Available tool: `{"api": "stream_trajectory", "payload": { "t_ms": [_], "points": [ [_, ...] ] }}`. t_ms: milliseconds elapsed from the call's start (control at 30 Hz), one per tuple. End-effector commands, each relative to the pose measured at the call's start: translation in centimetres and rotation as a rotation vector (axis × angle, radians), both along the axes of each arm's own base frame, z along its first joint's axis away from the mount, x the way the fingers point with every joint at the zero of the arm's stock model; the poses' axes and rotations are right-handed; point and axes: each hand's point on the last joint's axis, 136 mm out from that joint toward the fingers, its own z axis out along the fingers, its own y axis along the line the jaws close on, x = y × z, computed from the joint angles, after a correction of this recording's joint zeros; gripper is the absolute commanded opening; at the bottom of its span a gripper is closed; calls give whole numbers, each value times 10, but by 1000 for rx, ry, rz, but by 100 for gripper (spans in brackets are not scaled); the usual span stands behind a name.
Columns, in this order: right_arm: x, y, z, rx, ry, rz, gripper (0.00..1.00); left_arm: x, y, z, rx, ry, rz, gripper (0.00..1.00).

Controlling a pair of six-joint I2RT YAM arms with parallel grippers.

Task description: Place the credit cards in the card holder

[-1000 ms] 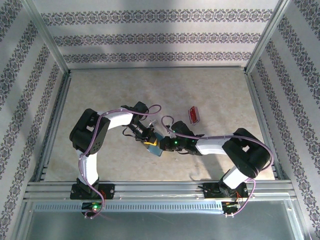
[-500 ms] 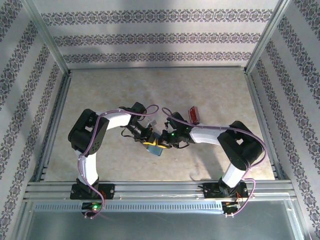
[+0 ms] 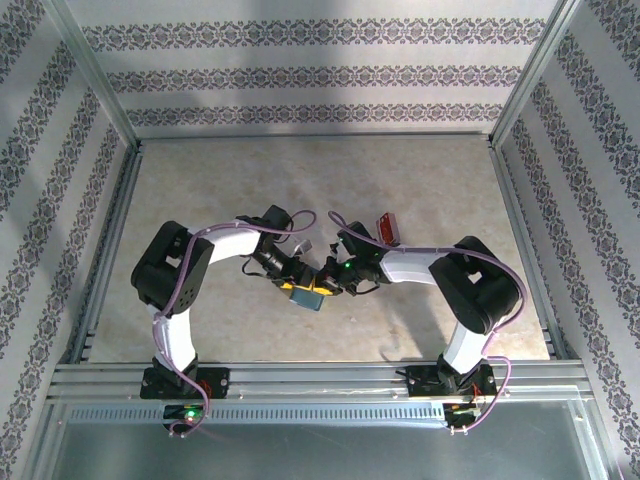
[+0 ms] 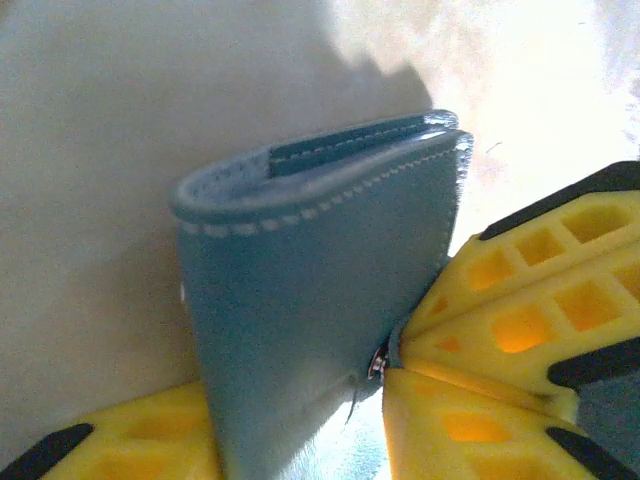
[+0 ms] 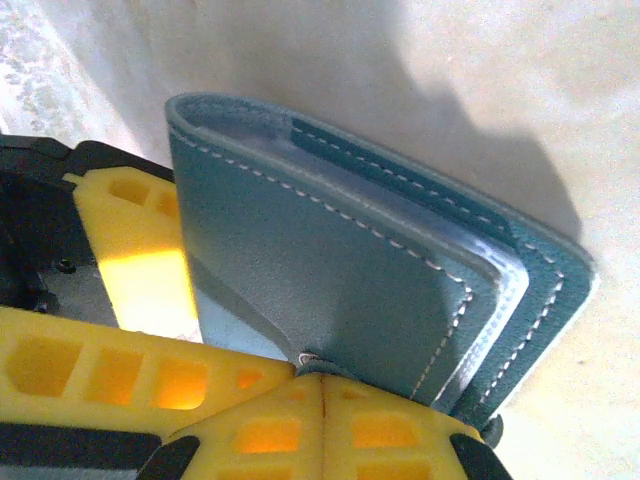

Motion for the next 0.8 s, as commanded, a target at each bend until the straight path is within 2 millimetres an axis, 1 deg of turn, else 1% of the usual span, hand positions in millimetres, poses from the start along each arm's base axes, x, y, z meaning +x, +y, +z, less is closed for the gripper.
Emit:
{"api": "stream_trajectory", "payload": {
  "t_ms": [0,67,133,233,300,333,400,467,533,567,600,633,700,767],
  "points": [
    [4,-24,-54,-206,-51,-50,0,4,24,-7,149,-76,-8,46],
    [3,-22,-51,-200,-61,-42,0,5,22,0,137,-84,-8,46],
    [5,-20,-45,-191,-80,-41,1,5,17,7,110,-72,-4,38],
    [10,-18,-36,-178,-107,-48,1,5,12,15,99,-69,-9,22],
    [12,-17,-32,-169,-113,-55,1,7,10,21,88,-85,-11,14],
    [13,-16,-30,-165,-115,-58,1,8,9,23,85,-89,-8,11],
    [14,-14,-26,-148,-121,-56,1,7,8,21,75,-77,-9,9],
    [15,-10,-20,-127,-136,-55,1,8,6,24,69,-73,-17,7],
    [16,-8,-13,-111,-152,-49,2,11,9,34,86,-103,-36,8],
    [17,-9,-11,-112,-157,-48,2,13,11,37,99,-124,-41,11],
    [18,-9,-10,-112,-162,-51,2,14,15,37,117,-146,-41,18],
    [18,-10,-9,-113,-164,-53,2,15,18,36,125,-159,-40,25],
    [18,-9,-7,-106,-168,-49,4,9,20,27,130,-143,-40,33],
    [18,-7,-2,-95,-185,-40,6,5,22,18,137,-123,-45,38]
  ]
}}
